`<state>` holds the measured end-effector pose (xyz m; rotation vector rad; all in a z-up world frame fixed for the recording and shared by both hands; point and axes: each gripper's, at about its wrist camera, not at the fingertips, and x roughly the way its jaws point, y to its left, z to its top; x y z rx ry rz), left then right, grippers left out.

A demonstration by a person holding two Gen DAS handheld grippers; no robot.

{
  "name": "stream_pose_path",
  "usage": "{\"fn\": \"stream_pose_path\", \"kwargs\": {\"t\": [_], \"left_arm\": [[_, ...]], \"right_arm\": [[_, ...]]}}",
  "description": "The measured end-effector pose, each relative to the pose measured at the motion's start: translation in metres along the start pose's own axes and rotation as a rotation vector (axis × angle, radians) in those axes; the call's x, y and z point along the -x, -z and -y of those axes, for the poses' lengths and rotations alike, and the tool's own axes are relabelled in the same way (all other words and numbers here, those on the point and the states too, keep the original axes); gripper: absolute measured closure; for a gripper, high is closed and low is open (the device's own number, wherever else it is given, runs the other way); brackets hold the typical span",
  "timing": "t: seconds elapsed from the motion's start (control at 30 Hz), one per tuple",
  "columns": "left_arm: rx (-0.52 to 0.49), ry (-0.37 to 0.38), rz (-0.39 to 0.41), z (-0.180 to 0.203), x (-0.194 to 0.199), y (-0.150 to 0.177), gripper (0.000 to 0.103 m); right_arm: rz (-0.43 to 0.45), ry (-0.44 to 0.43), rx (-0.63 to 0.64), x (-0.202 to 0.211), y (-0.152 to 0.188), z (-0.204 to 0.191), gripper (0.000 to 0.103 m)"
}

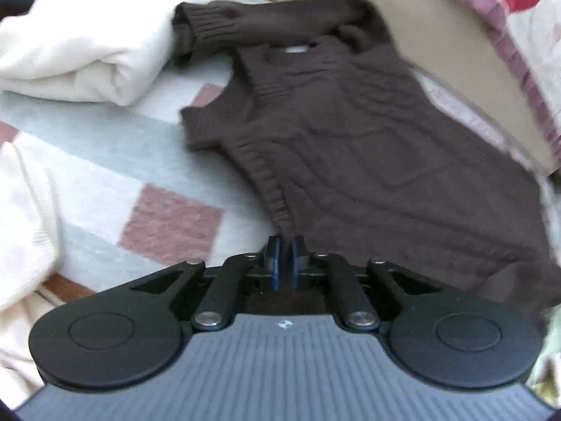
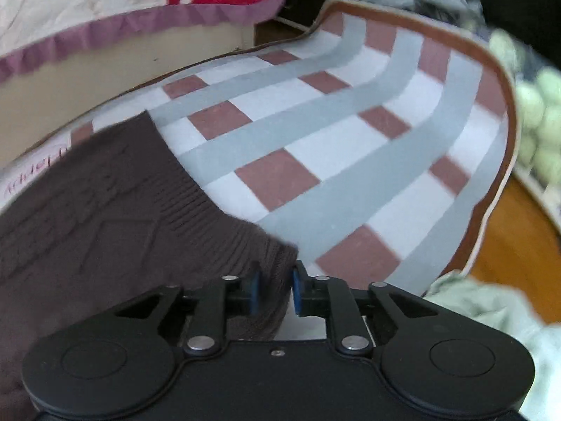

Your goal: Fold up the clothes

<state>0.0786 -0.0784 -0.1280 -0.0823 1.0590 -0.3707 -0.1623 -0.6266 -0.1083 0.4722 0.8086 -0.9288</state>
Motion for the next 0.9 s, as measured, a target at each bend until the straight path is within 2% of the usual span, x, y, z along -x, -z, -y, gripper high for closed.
{"fn": "stream_pose_path", "kwargs": {"t": [0.07,0.27,0.37,0.47,0.53,0.6,0.67,0.73,0.9], "left_arm": [[-0.047,-0.017,0.038,0.0,0.007,-0.004,0.06],[-0.144,-0.012,0.06,-0.008,0.022,-0.057,0.06],[-0.187,-0.008,0.109,-0.012,0.018,-0.09,0.06],[-0.17,-0.023,0.118,-0.02,0.003,-0.12,0.058],[-0.148,-0.054,0.11,-0.026,-0.012,-0.137,0.058],[-0.139,-0.104,0.146,-0.031,-0.021,-0.145,0.057],[-0.148,-0.148,0.201,-0.036,-0.03,-0.15,0.053],[-0.134,-0.166,0.24,-0.043,-0.037,-0.153,0.047],[0.0,-0.087,0.278,-0.067,-0.046,-0.159,0.042]], "right_arm": [[0.045,-0.092,0.054,0.011,-0.003,-0.021,0.074],[0.178,-0.368,0.215,0.044,-0.01,-0.084,0.071],[0.171,-0.587,0.418,0.07,-0.011,-0.17,0.071],[0.155,-0.812,0.633,0.096,-0.012,-0.26,0.068],[0.148,-0.927,0.796,0.115,-0.01,-0.319,0.058],[0.173,-0.966,0.988,0.13,0.0,-0.369,0.051],[0.202,-0.979,1.157,0.142,0.014,-0.416,0.05],[0.196,-0.979,1.272,0.142,0.027,-0.456,0.05],[0.188,-0.976,1.453,0.128,0.064,-0.533,0.05]]}}
